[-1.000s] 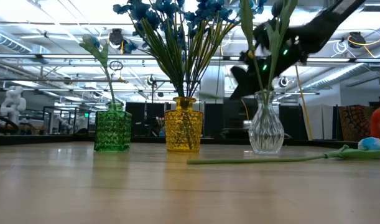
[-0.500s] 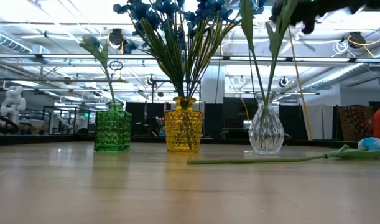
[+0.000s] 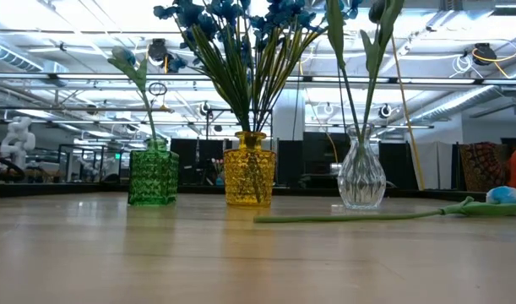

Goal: Sort flowers into vase by color
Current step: Put the top white flower into the green vase

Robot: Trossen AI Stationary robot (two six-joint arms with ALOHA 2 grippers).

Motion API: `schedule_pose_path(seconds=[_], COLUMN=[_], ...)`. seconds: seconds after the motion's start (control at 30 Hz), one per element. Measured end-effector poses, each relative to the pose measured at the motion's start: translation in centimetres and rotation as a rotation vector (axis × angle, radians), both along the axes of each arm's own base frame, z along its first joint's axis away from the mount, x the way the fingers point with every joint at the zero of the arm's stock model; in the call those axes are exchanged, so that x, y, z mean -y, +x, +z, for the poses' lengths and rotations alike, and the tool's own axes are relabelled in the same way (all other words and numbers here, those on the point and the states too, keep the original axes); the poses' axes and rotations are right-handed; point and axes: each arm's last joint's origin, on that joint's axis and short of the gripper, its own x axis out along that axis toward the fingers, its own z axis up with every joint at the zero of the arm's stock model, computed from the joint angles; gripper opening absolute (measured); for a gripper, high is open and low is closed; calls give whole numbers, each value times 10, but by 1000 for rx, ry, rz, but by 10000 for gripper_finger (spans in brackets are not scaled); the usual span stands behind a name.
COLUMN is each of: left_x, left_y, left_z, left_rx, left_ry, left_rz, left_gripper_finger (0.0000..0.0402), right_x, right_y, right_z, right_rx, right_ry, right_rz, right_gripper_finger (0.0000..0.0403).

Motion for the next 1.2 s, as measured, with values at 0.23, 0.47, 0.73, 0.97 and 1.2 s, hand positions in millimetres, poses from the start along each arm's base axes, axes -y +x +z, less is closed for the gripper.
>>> schedule_pose_path(seconds=[0.23,0.47,0.73,0.97,1.2], left_x=[-6,-14,-24,-31,-31], left_y=[22,35,40,40,49], left_z=[36,60,79,84,79], left_rx=[-25,21,77,97,67], left_ry=[-27,-49,-27,-35,-46], left_rz=[-1,-52,-163,-324,-345], left_gripper_finger=[195,196,196,196,196], right_x=[-11,-40,-75,-95,-106], right_y=[56,115,154,181,192], right_z=[29,43,51,28,16], right_rx=[-46,-89,-98,-177,-195], right_ry=[-42,-116,-193,-220,-234], right_rz=[84,178,250,286,308], right_gripper_finger=[0,0,0,0,0])
